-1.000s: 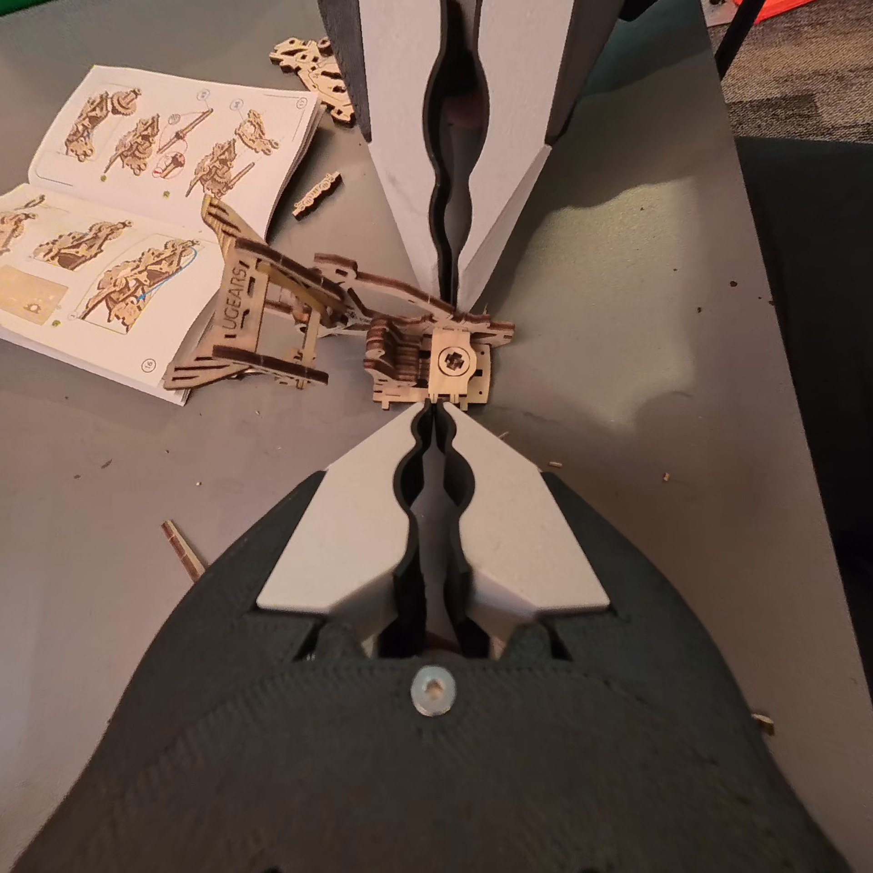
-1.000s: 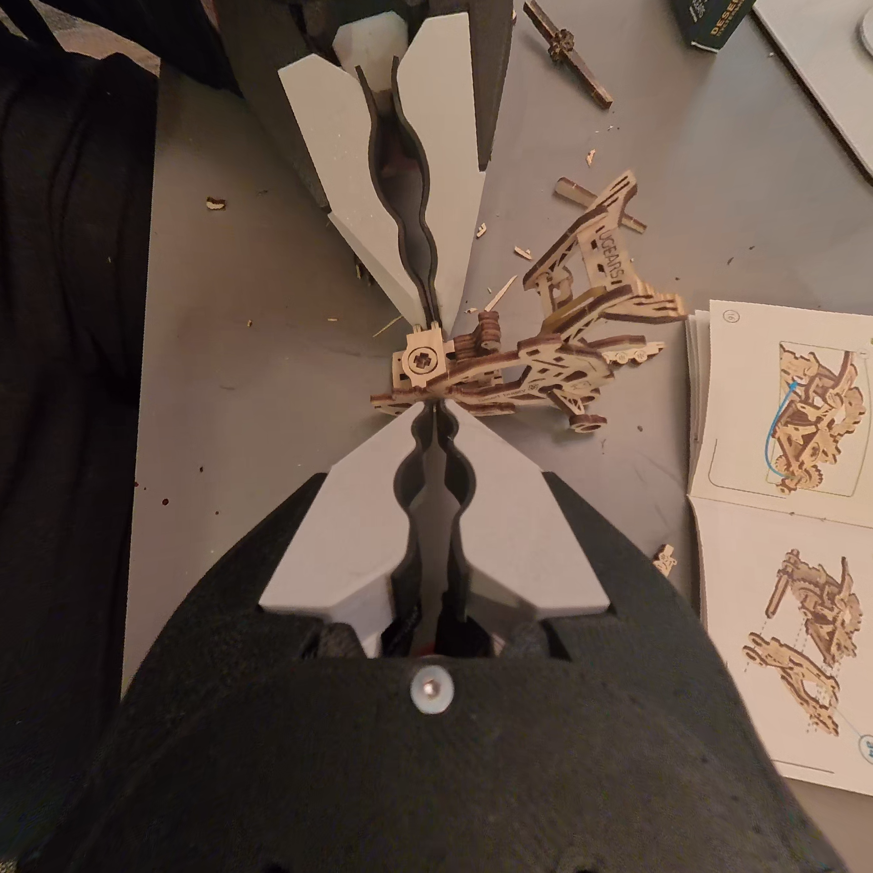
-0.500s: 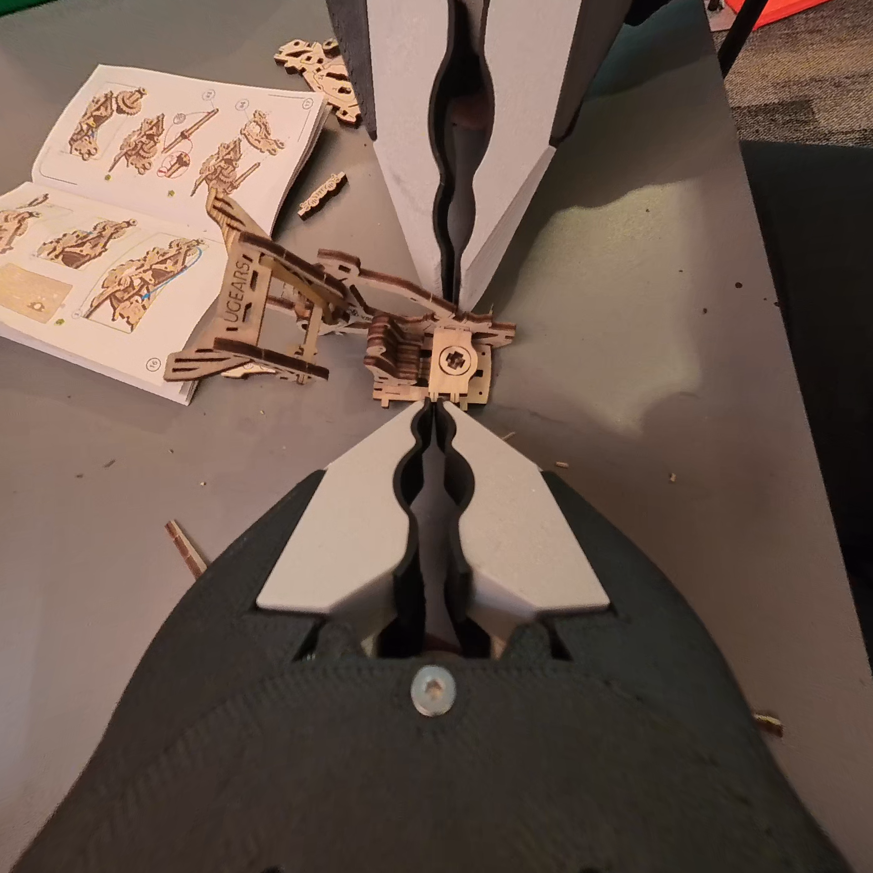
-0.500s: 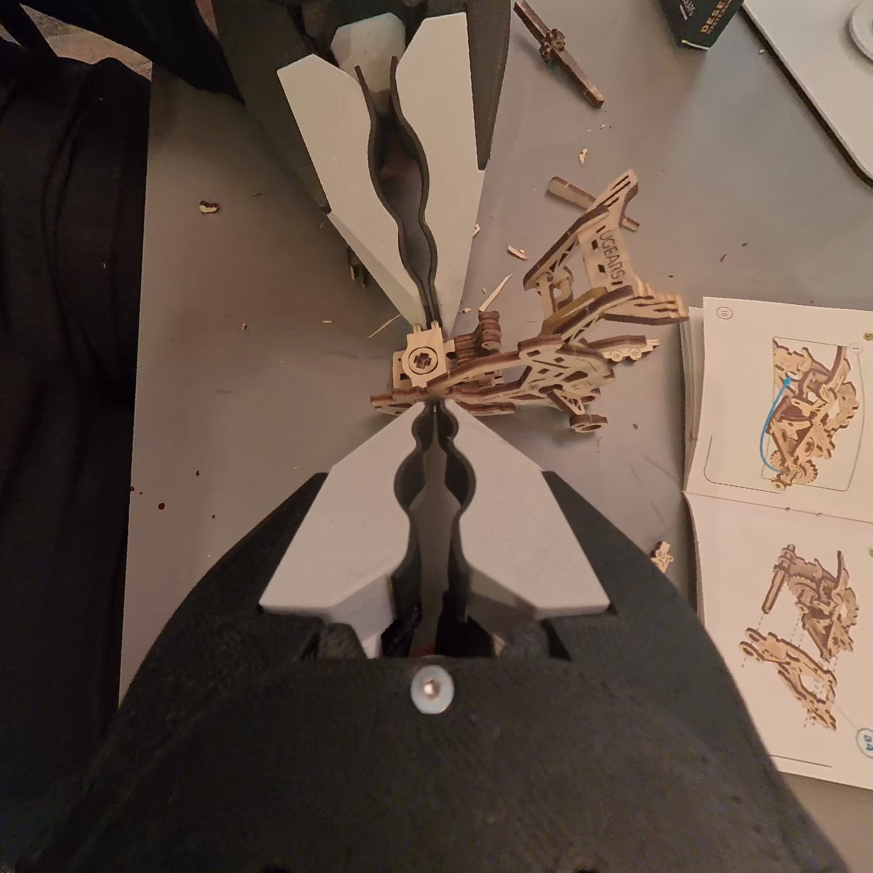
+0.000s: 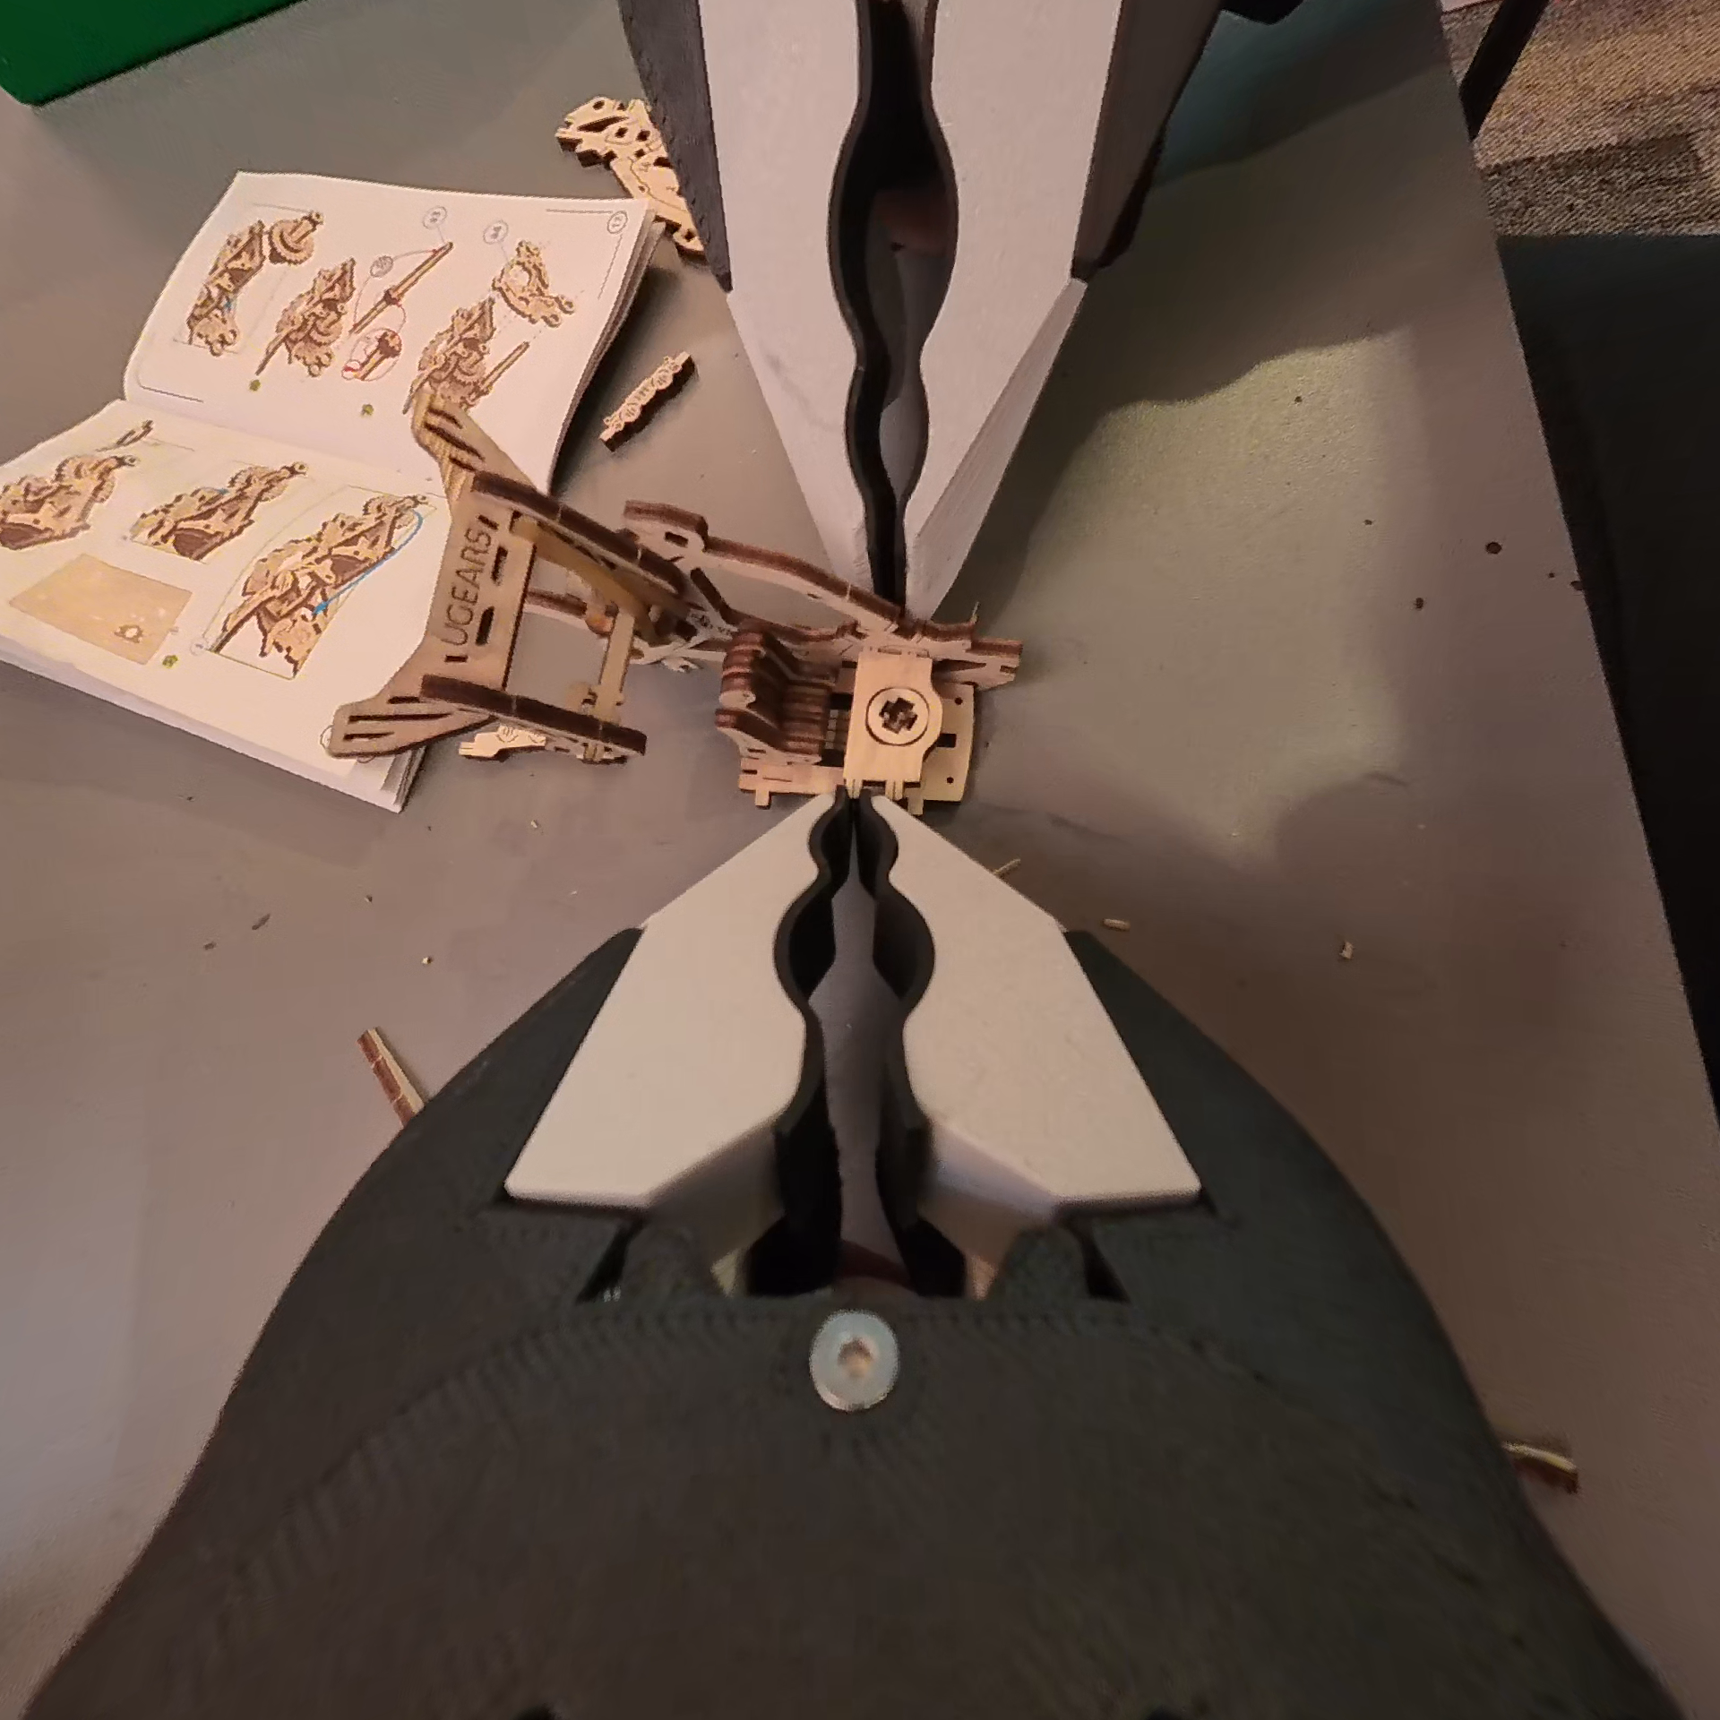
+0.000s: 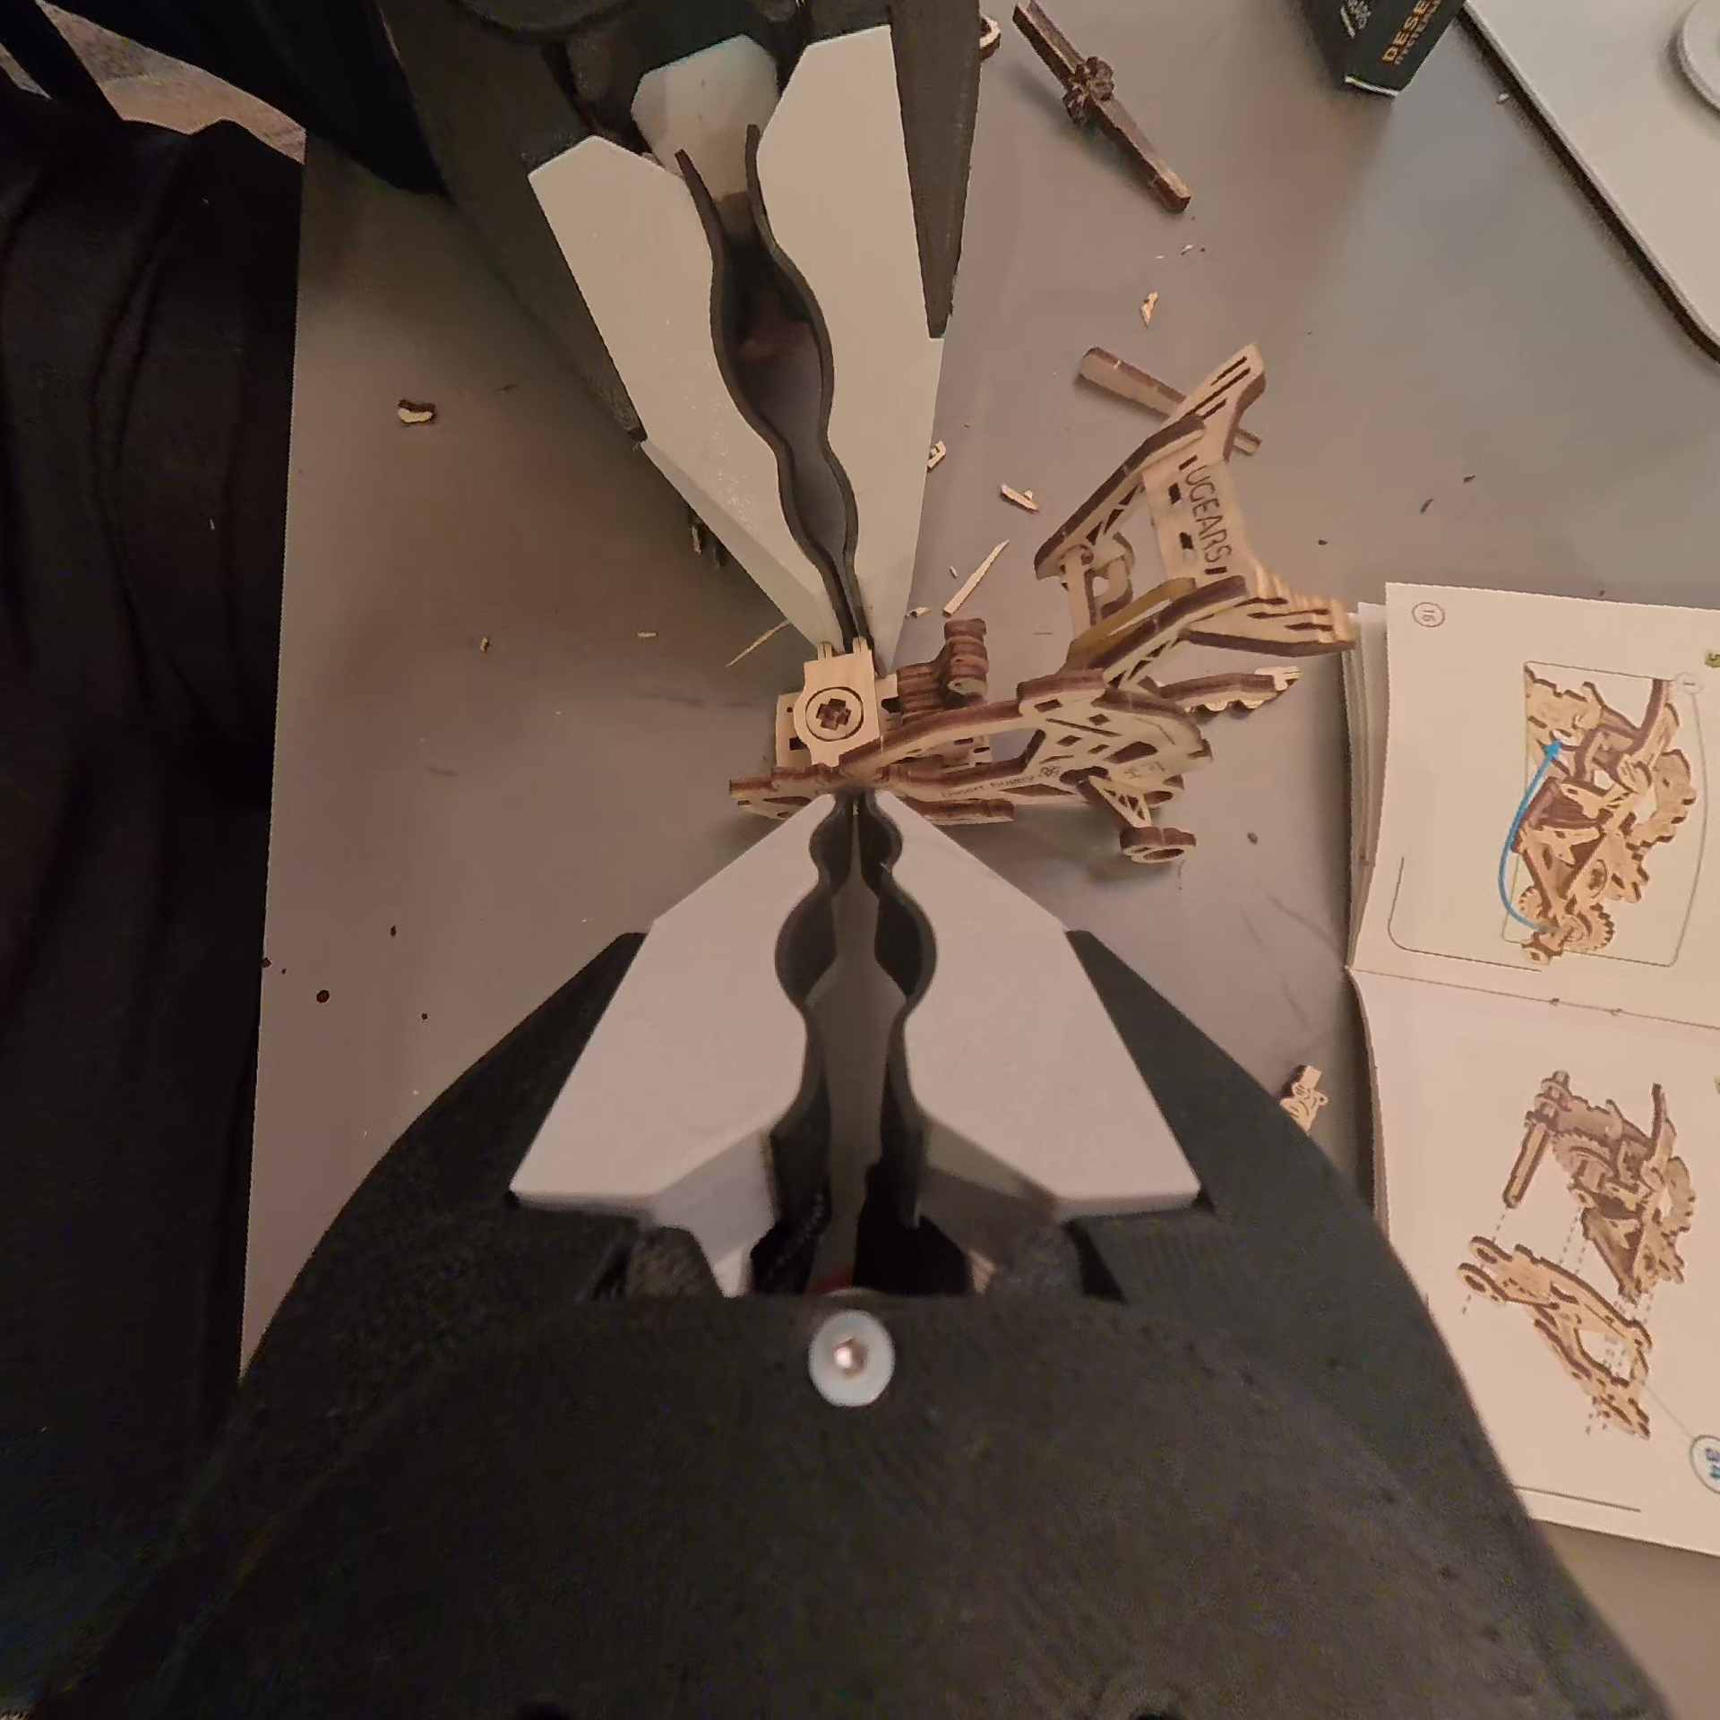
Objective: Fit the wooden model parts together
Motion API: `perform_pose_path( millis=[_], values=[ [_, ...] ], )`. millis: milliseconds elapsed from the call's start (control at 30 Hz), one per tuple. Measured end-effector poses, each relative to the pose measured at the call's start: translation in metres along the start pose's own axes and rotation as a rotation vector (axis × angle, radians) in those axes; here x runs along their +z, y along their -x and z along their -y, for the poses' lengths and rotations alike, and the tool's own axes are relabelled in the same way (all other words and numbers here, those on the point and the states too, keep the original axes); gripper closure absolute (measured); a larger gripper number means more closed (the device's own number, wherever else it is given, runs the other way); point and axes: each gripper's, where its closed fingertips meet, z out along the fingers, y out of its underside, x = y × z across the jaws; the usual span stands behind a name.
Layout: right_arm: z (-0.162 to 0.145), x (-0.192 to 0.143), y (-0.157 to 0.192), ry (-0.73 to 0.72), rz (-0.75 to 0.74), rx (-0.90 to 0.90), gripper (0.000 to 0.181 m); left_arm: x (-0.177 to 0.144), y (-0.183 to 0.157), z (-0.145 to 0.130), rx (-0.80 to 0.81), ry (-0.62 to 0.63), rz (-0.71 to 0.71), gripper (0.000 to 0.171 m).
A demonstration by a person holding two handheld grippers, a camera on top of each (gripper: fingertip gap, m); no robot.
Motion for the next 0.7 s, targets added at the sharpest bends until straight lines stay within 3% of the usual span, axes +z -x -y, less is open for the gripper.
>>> perform_pose_path(
  millis=[600,700],
  values=[
    [0.003,-0.007,-0.001,-0.05,-0.037,0.009,0.178,-0.002,0.007,0.001,-0.031,-0.034,0.023,0.171],
    [0.003,-0.011,0.004,-0.068,-0.035,0.015,0.173,-0.001,0.007,0.0,-0.029,-0.026,0.031,0.163]
  ],
)
